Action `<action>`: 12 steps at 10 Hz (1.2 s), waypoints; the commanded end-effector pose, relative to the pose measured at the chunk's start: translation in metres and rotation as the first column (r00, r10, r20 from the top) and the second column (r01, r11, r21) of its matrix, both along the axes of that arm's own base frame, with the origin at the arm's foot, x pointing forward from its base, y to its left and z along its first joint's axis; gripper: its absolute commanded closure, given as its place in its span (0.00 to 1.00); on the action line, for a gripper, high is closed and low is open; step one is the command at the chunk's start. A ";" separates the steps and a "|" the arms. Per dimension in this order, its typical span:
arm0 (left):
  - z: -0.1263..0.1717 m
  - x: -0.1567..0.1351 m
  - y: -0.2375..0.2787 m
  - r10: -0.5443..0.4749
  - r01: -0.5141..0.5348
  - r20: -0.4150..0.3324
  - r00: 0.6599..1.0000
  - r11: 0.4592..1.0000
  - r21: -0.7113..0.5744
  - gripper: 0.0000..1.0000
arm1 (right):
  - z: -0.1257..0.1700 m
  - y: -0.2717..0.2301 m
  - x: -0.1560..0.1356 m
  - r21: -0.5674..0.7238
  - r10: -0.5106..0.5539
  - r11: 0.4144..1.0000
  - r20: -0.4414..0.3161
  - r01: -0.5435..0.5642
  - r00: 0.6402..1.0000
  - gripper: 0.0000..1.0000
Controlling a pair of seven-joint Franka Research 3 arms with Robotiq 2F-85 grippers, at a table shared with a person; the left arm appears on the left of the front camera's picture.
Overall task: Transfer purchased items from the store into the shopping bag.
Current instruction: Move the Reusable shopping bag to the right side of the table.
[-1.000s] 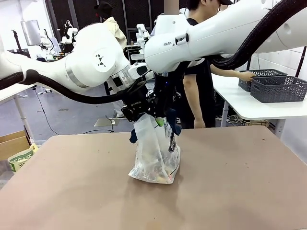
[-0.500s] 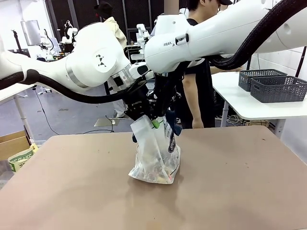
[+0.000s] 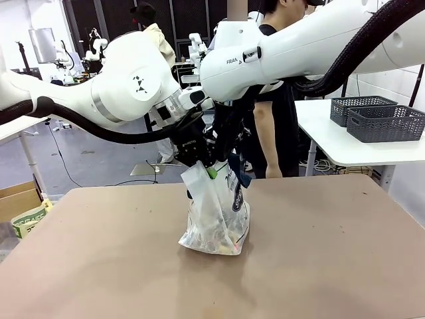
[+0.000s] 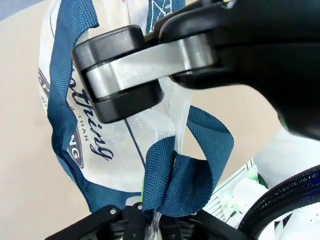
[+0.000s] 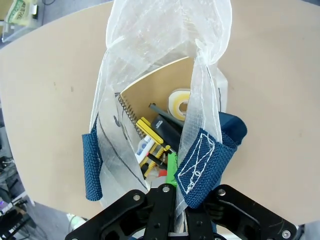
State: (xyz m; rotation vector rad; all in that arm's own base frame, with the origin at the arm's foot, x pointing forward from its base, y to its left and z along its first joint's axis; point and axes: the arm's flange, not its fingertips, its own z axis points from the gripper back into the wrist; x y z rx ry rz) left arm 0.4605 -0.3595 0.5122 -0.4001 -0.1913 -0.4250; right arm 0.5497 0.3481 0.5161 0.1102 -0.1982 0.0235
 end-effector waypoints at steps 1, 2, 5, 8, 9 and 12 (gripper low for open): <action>0.001 -0.007 -0.001 0.016 -0.016 0.018 1.000 1.000 -0.009 1.00 | 0.000 -0.002 0.000 0.030 0.023 0.999 0.007 -0.023 1.000 1.00; 0.002 -0.007 -0.001 0.015 -0.015 0.031 0.999 1.000 -0.017 1.00 | 0.000 -0.002 -0.001 0.038 0.034 0.999 0.009 -0.034 0.999 1.00; 0.000 0.000 0.000 0.000 0.000 0.000 1.000 1.000 0.000 1.00 | 0.010 -0.015 -0.005 0.103 0.051 0.993 0.025 -0.054 0.998 0.42; 0.000 0.000 0.000 0.000 0.000 0.000 1.000 1.000 0.000 1.00 | 0.022 -0.042 -0.007 0.145 0.087 0.985 0.043 -0.092 0.995 0.00; 0.000 0.000 0.000 0.000 0.000 0.000 1.000 1.000 0.000 1.00 | 0.024 -0.054 -0.007 0.144 0.076 0.986 0.055 -0.083 0.996 0.00; 0.000 0.000 0.000 0.000 0.000 0.000 1.000 1.000 0.000 1.00 | 0.033 -0.101 -0.012 0.153 0.207 0.964 0.091 -0.219 0.974 0.00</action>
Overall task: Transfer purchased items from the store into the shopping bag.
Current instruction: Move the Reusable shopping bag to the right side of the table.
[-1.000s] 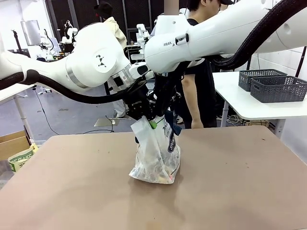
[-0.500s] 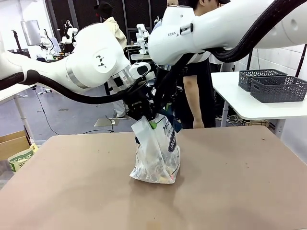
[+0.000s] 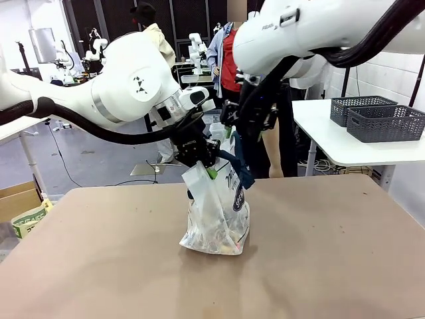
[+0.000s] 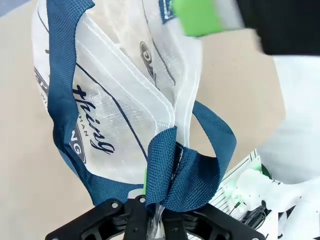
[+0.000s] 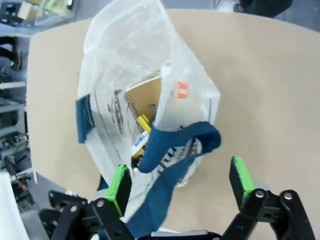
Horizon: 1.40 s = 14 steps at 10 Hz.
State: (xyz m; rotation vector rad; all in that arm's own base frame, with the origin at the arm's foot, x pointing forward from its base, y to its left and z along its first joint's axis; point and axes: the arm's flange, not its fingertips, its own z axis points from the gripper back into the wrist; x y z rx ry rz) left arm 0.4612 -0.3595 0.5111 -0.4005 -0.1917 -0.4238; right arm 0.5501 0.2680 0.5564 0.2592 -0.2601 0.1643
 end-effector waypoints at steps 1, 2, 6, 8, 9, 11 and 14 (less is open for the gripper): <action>0.001 -0.001 0.000 -0.001 0.001 0.000 1.000 1.000 0.000 1.00 | -0.003 -0.037 -0.019 0.023 0.173 0.984 0.056 -0.175 0.983 0.00; 0.001 -0.001 0.000 -0.001 0.001 0.000 1.000 1.000 0.000 1.00 | 0.001 -0.057 -0.026 0.009 0.296 0.955 0.087 -0.298 0.951 0.00; 0.001 -0.001 0.000 -0.001 0.001 0.000 1.000 1.000 0.000 1.00 | 0.006 -0.123 -0.058 -0.008 0.601 0.771 0.342 -0.637 0.723 0.00; 0.001 -0.001 0.000 -0.001 0.001 0.000 1.000 1.000 0.000 1.00 | -0.001 -0.147 -0.061 -0.005 0.629 0.702 0.472 -0.712 0.617 0.00; 0.001 -0.001 0.000 -0.001 0.001 0.000 1.000 1.000 0.000 1.00 | -0.005 -0.159 -0.060 0.035 0.604 0.712 0.479 -0.701 0.637 0.00; 0.001 -0.001 0.000 -0.001 0.001 0.000 1.000 1.000 0.000 1.00 | -0.016 -0.172 -0.055 0.046 0.599 0.721 0.461 -0.691 0.655 0.00; 0.001 -0.001 0.000 -0.001 0.001 0.000 1.000 1.000 0.000 1.00 | 0.001 -0.163 -0.056 0.005 0.603 0.727 0.475 -0.687 0.641 0.00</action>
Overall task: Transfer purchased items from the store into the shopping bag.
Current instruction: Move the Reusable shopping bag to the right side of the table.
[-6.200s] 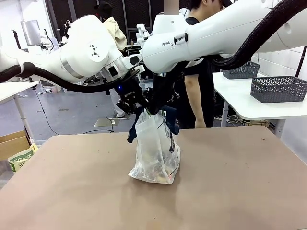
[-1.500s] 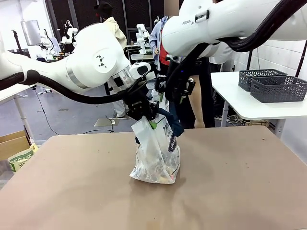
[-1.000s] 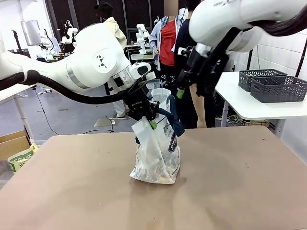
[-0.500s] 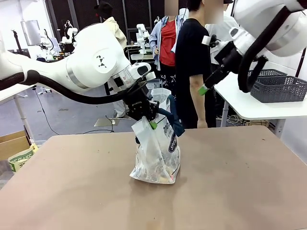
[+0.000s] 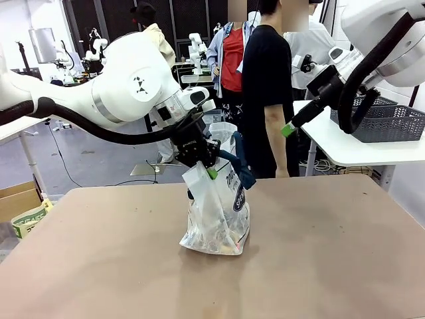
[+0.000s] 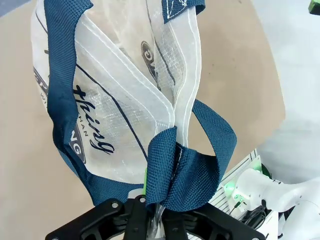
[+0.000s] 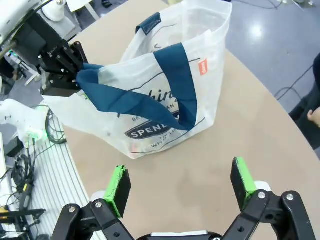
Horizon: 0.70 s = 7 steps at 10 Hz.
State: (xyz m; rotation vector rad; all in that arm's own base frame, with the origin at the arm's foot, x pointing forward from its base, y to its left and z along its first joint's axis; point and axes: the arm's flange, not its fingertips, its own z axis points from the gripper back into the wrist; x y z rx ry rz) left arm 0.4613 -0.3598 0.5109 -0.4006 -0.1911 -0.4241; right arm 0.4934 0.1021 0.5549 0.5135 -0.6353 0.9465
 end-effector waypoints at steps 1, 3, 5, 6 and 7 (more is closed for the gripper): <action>0.001 -0.001 0.000 -0.001 0.001 0.001 1.000 1.000 0.000 1.00 | 0.002 0.003 0.000 -0.007 -0.009 1.000 0.007 0.009 1.000 0.00; 0.000 0.000 0.000 0.000 0.000 0.000 1.000 1.000 0.000 1.00 | 0.002 0.003 0.000 -0.007 -0.009 1.000 0.007 0.009 1.000 0.00; 0.024 0.020 -0.004 0.041 -0.040 -0.006 0.999 0.983 0.178 1.00 | 0.002 0.003 0.000 -0.007 -0.009 1.000 0.007 0.009 1.000 0.00; 0.034 0.026 -0.002 0.050 -0.047 -0.010 0.999 0.976 0.214 1.00 | 0.002 0.003 0.000 -0.007 -0.009 1.000 0.007 0.009 1.000 0.00; 0.044 0.033 0.004 0.066 -0.061 -0.011 0.998 0.969 0.238 1.00 | 0.002 0.003 0.000 -0.007 -0.009 1.000 0.007 0.009 1.000 0.00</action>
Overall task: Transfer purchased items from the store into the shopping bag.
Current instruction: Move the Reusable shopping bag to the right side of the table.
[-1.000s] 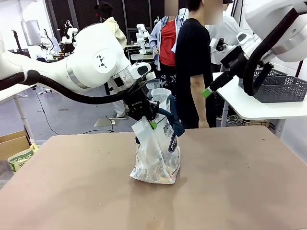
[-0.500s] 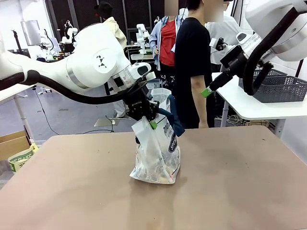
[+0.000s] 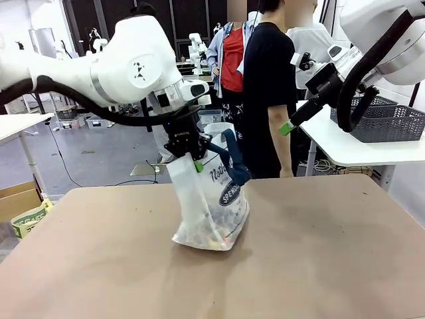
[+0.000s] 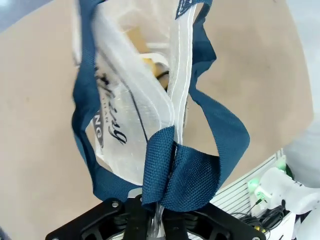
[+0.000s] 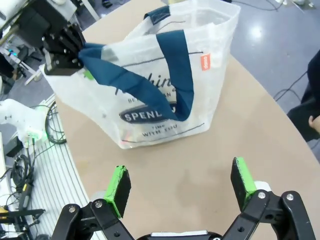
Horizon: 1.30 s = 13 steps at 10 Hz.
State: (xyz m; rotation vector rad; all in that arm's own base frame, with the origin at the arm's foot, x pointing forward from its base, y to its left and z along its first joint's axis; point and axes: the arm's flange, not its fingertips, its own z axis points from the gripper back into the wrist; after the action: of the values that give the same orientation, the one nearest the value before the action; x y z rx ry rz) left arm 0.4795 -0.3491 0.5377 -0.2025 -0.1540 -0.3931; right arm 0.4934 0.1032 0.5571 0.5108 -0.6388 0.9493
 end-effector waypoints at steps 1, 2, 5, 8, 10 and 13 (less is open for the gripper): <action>0.027 0.023 0.005 0.030 -0.029 -0.028 0.999 0.999 0.039 1.00 | 0.000 0.002 0.000 -0.005 -0.010 1.000 0.002 0.010 1.000 0.00; 0.037 0.031 0.017 0.046 -0.044 -0.036 0.998 0.997 0.058 1.00 | 0.000 0.002 0.000 -0.005 -0.010 1.000 0.002 0.010 1.000 0.00; 0.056 0.052 0.064 0.112 -0.101 -0.066 0.991 0.983 0.156 1.00 | 0.000 0.002 0.000 -0.005 -0.010 1.000 0.002 0.010 1.000 0.00; 0.050 0.073 0.120 0.161 -0.151 -0.030 0.987 0.966 0.209 1.00 | 0.000 0.002 0.000 -0.005 -0.010 1.000 0.002 0.010 1.000 0.00; 0.041 0.077 0.160 0.258 -0.255 0.023 0.966 0.934 0.249 1.00 | 0.000 0.002 0.000 -0.005 -0.010 1.000 0.002 0.010 1.000 0.00; 0.037 0.074 0.224 0.344 -0.380 0.165 0.924 0.871 0.312 1.00 | 0.000 0.002 0.000 -0.005 -0.010 1.000 0.002 0.010 1.000 0.00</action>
State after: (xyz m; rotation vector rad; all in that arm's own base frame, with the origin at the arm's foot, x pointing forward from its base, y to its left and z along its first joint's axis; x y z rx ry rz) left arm 0.5722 -0.1367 0.5743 0.1331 -0.1540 -0.0991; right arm 0.4936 0.1031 0.5571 0.5090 -0.6386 0.9491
